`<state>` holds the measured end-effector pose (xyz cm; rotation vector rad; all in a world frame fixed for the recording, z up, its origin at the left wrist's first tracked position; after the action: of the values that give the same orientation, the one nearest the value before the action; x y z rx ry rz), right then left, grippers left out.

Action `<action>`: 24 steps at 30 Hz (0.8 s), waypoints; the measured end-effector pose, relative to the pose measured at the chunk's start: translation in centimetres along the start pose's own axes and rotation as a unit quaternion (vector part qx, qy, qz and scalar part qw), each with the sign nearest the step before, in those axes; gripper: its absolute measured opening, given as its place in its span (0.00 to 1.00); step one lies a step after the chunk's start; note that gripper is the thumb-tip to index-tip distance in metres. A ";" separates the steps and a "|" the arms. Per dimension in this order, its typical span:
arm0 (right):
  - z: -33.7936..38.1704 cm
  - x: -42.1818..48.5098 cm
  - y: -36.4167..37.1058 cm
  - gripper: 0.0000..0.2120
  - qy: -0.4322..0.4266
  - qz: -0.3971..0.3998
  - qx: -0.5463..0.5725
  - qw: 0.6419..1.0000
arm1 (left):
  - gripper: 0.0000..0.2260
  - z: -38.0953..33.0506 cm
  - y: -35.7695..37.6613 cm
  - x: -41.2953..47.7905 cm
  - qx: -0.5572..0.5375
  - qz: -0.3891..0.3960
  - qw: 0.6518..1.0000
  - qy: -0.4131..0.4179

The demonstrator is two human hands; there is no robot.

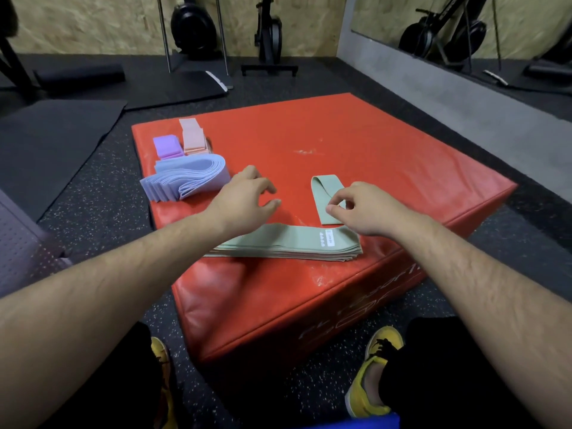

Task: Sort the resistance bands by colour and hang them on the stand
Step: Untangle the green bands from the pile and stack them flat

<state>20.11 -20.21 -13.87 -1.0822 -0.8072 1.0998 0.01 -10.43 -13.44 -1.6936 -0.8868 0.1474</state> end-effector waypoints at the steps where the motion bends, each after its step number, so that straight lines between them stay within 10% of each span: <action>1: -0.3 0.2 0.0 0.10 0.003 -0.002 -0.001 1.000 | 0.14 -0.7 0.7 0.8 -0.005 0.006 1.000 0.007; 13: -7.2 3.4 2.0 0.23 0.132 0.051 -0.029 0.989 | 0.14 -5.8 6.7 5.9 -0.026 0.079 0.995 0.058; 24: -5.7 5.2 0.3 0.11 0.080 -0.036 -0.074 0.993 | 0.10 -5.3 7.1 7.4 -0.077 0.076 0.994 0.024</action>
<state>26.78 -16.71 -15.83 -1.2384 -0.8032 0.8920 11.43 -10.35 -15.39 -1.9017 -0.7500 0.1429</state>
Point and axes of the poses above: each hand's wrist, its own x-axis towards the middle knuckle, its own y-axis out of the palm, z = x × y, the point moved 7 cm from there along x, towards the middle knuckle, and after that the axes turned 3 degrees about y, right-handed, at the moved point
